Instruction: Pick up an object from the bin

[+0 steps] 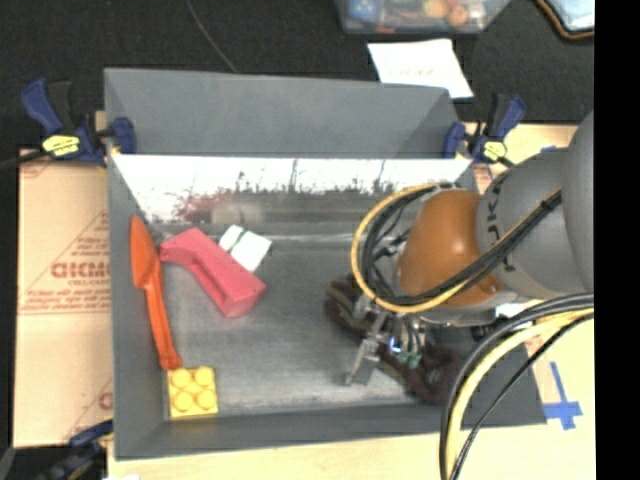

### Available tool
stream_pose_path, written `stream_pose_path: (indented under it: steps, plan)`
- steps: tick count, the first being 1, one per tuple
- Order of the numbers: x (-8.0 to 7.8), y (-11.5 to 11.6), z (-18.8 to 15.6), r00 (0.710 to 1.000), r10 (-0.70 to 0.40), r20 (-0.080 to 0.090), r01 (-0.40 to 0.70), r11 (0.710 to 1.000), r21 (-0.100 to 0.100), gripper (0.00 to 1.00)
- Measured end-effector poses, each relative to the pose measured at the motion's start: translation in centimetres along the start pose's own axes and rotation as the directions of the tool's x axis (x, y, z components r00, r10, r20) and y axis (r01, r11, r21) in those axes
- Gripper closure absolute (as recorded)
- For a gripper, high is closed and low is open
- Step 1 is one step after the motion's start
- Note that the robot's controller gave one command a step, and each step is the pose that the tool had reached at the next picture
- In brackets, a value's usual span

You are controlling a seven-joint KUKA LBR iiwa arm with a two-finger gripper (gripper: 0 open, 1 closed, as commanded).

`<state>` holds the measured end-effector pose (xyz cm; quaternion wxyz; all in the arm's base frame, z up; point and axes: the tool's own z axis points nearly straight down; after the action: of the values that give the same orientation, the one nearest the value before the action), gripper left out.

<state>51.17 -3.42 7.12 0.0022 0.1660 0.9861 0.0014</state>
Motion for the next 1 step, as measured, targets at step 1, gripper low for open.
stream_pose_path:
  steps: [1]
  plan:
    - [-1.28, 0.46, -0.05, 0.991, -0.131, 0.008, 0.131, 0.991, -0.002, 0.0]
